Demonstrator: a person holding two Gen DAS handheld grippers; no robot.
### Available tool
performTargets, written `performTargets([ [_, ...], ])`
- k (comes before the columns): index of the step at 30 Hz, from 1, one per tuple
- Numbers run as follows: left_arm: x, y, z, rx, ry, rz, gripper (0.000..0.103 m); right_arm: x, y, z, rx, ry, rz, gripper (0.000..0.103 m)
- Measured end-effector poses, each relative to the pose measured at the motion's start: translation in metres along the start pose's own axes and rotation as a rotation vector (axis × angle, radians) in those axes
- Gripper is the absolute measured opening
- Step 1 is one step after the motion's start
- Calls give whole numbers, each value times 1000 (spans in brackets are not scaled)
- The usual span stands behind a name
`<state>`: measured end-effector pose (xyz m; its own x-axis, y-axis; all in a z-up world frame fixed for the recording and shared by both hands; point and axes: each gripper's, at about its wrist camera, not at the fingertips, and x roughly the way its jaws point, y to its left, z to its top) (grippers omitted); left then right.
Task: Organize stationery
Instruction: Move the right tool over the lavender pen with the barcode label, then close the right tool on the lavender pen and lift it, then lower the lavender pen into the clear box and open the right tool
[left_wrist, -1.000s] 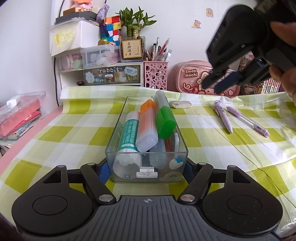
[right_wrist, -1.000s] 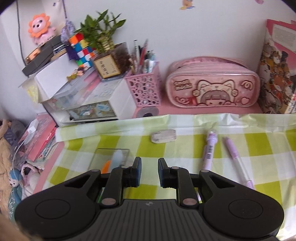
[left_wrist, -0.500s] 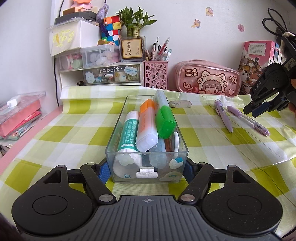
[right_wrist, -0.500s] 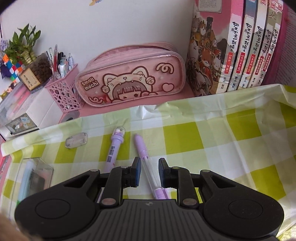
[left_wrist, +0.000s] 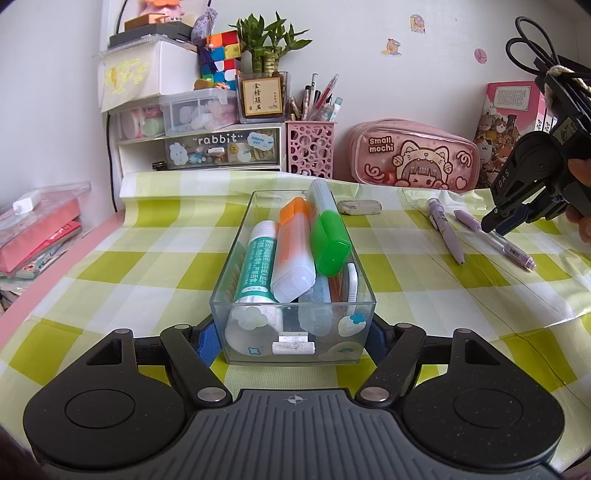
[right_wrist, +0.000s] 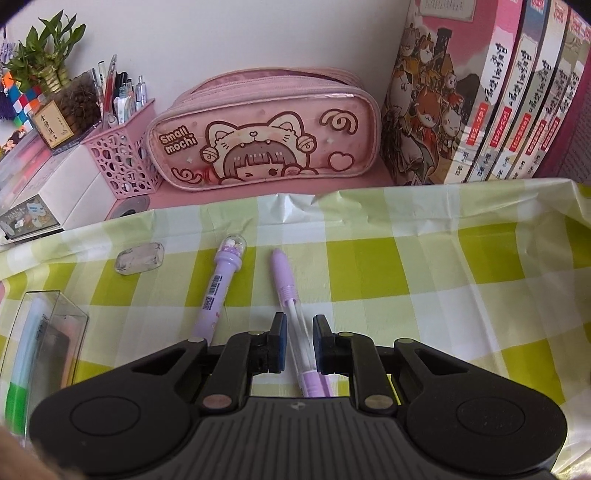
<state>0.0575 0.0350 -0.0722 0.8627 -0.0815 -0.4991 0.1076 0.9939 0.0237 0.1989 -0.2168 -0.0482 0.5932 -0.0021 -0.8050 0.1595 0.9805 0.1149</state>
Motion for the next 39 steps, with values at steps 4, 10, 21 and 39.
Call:
performTargets([
  [4, 0, 0, 0, 0, 0, 1, 72, -1, 10, 4, 5, -21, 25, 10],
  [10, 0, -1, 0, 0, 0, -1, 72, 7, 33, 6, -1, -2, 104, 10],
  [21, 1, -3, 0, -1, -1, -4, 72, 17, 40, 5, 95, 24, 162, 8],
  [39, 1, -3, 0, -1, -2, -4, 72, -2, 89, -17, 5, 82, 267, 8],
])
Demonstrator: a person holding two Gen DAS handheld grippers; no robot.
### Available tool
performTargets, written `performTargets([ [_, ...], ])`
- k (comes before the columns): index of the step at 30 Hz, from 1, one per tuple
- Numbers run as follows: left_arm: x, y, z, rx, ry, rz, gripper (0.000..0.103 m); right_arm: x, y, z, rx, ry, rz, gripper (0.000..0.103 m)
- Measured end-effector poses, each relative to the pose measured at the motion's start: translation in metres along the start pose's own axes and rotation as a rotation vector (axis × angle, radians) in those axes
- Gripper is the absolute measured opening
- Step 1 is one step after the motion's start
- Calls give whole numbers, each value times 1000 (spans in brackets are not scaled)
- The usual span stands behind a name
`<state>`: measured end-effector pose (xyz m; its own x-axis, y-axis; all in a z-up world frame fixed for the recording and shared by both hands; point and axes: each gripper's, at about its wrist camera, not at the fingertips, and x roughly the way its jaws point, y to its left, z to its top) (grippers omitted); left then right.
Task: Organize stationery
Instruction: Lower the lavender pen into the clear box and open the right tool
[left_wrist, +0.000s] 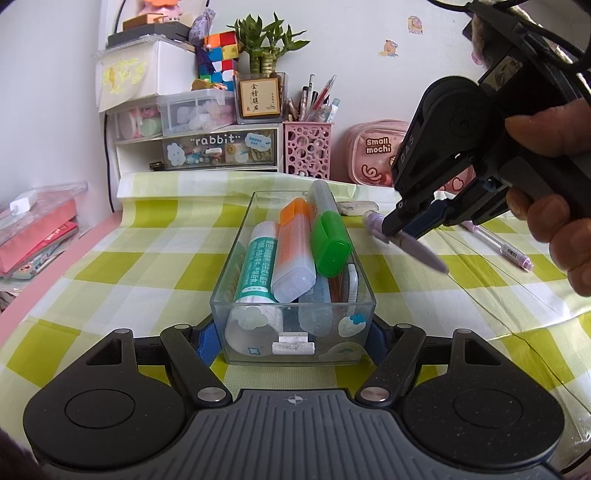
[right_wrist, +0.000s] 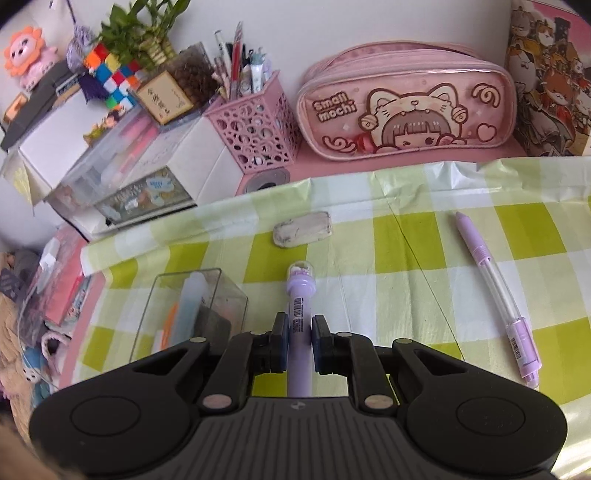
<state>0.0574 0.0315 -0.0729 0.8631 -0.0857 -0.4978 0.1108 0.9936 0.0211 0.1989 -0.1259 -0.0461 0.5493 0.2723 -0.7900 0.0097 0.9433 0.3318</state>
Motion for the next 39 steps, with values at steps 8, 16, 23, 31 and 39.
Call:
performTargets([
  [8, 0, -1, 1, 0, 0, -2, 72, 14, 10, -2, -111, 43, -21, 8],
  [16, 0, -1, 0, 0, 0, -1, 72, -14, -11, 4, 144, 23, 209, 8],
  [23, 1, -2, 1, 1, -1, -1, 72, -35, 0, 5, 232, 4, 351, 8],
  [31, 0, -2, 1, 1, -1, -2, 72, -20, 49, 16, 148, 75, 280, 8],
  [39, 1, -2, 1, 0, -1, -8, 72, -5, 68, 16, 134, 132, 190, 8],
])
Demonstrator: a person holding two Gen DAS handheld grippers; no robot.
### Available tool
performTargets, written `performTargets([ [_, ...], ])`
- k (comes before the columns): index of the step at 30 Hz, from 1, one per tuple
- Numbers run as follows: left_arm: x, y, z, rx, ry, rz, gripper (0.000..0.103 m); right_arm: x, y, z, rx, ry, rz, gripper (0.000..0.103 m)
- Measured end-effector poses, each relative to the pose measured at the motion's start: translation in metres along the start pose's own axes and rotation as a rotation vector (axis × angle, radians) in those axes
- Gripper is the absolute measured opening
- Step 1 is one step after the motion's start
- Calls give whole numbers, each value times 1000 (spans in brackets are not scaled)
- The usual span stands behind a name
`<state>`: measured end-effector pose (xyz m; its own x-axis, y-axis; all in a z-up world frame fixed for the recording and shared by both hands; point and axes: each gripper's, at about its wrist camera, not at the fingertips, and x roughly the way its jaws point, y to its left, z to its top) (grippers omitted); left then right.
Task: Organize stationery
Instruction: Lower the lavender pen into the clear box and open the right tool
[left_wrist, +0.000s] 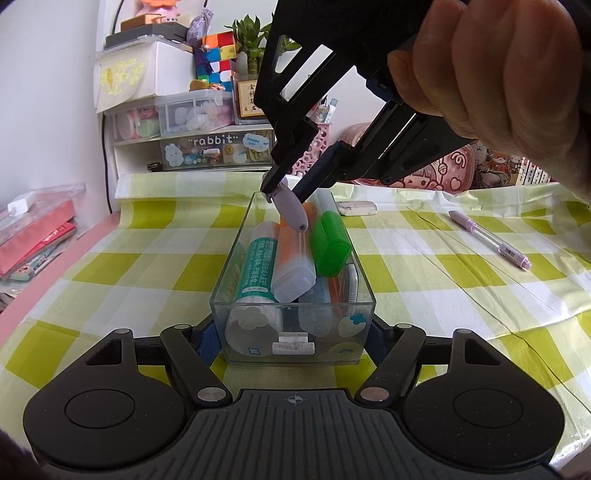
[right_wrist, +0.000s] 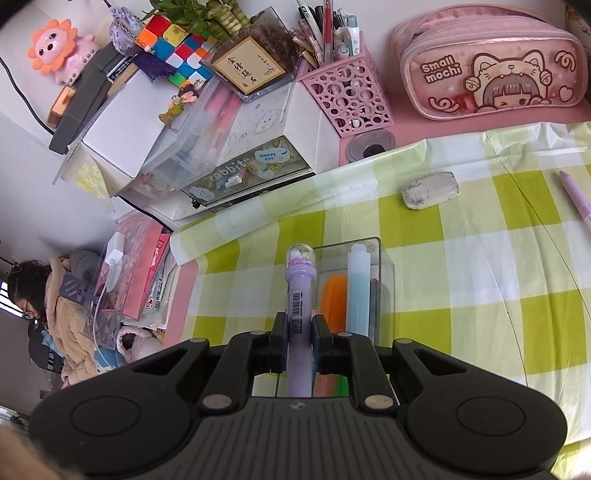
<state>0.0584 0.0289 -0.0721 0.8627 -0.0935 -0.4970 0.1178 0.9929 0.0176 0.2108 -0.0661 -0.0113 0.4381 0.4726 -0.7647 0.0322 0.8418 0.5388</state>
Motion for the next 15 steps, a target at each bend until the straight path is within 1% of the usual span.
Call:
performTargets([
  [3, -1, 0, 0, 0, 0, -3, 72, 7, 5, -2, -13, 23, -26, 8],
  [7, -1, 1, -1, -5, -2, -9, 72, 14, 7, -6, -17, 62, -8, 10],
  [12, 1, 3, -1, 0, -1, -7, 72, 6, 10, -6, -57, 9, -17, 11],
  [15, 1, 3, -1, 0, -2, -7, 72, -5, 5, -4, -65, -20, 49, 11],
])
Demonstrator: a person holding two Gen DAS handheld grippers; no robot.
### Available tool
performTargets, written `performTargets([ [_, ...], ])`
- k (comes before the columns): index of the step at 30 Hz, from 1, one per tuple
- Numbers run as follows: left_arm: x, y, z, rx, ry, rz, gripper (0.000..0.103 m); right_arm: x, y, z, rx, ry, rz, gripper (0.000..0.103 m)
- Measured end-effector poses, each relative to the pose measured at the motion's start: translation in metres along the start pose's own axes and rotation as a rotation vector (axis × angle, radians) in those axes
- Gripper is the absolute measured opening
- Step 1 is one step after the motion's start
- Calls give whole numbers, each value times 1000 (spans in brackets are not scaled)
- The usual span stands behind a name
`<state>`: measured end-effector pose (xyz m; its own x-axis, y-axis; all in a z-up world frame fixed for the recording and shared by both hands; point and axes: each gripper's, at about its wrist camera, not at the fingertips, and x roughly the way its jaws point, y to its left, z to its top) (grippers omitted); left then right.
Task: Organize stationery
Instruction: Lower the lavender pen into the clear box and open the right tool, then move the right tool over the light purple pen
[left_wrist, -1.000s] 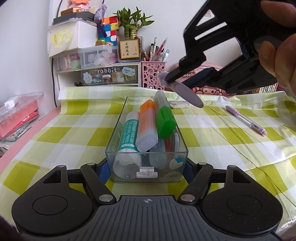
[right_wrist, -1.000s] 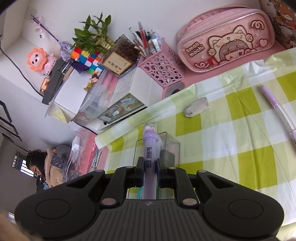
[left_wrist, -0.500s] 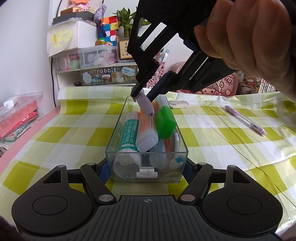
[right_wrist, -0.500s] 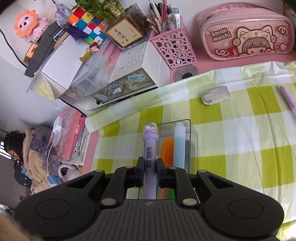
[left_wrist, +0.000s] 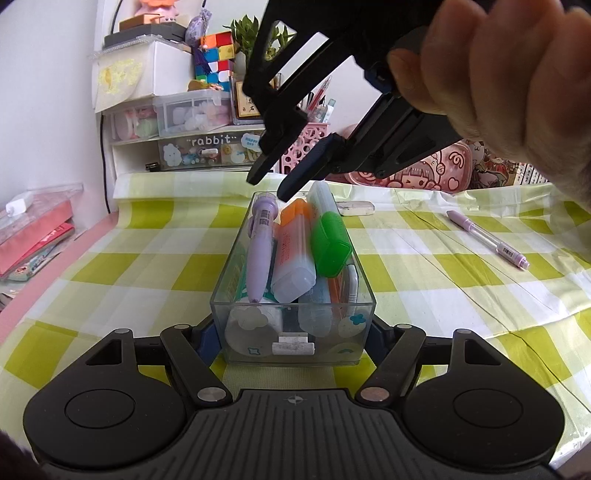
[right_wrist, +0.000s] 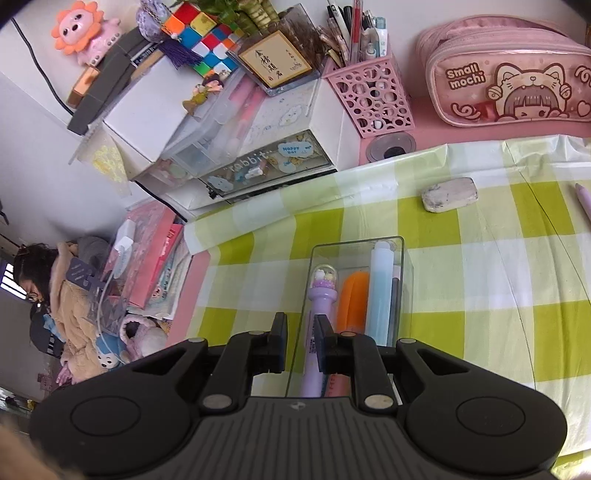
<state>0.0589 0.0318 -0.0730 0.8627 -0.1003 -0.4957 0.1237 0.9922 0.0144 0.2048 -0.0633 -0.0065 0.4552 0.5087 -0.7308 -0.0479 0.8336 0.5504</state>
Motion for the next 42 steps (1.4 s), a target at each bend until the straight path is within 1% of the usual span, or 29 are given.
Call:
performTargets([
  [3, 0, 0, 0, 0, 0, 0, 72, -19, -10, 3, -34, -68, -16, 11],
  [5, 0, 0, 0, 0, 0, 0, 72, -34, -25, 9, -34, -117, -39, 14],
  [7, 0, 0, 0, 0, 0, 0, 72, -48, -43, 15, -26, -174, -103, 17],
  [8, 0, 0, 0, 0, 0, 0, 72, -56, -54, 18, -21, -205, -149, 18],
  [10, 0, 0, 0, 0, 0, 0, 72, -64, -75, 23, -33, -238, -238, 23],
  [12, 0, 0, 0, 0, 0, 0, 72, -69, -96, 25, -39, -232, -316, 24],
  [15, 0, 0, 0, 1, 0, 0, 72, -69, -126, 23, -31, -219, -404, 24],
  [18, 0, 1, 0, 1, 0, 0, 72, -61, -144, 19, -45, -179, -444, 24],
  [23, 0, 1, 0, 2, -1, 0, 72, -46, -153, 16, -119, -142, -521, 24],
  [24, 0, 1, 0, 2, -1, 0, 72, -44, -153, 15, -125, -130, -526, 20],
  [25, 0, 2, 0, 2, -1, 0, 72, -41, -152, 15, -135, -125, -537, 11],
  [26, 0, 2, 0, 2, -1, 0, 72, -40, -151, 15, -145, -123, -552, 9],
  [27, 0, 2, -1, 2, -1, -1, 72, -40, -150, 15, -138, -121, -547, 8],
  [30, 0, 2, 0, 2, -1, -2, 72, -44, -153, 15, -43, -120, -445, 8],
  [33, 0, 3, 0, 1, -1, -3, 72, -48, -151, 13, 26, -132, -354, 8],
  [37, 0, 3, 0, 1, -1, -3, 72, -52, -144, 10, 79, -153, -273, 8],
  [39, 0, 3, 0, 0, -1, -3, 72, -52, -138, 7, 83, -157, -252, 8],
  [42, 0, 3, -1, -7, 1, -3, 72, -48, -132, 4, 76, -153, -254, 8],
])
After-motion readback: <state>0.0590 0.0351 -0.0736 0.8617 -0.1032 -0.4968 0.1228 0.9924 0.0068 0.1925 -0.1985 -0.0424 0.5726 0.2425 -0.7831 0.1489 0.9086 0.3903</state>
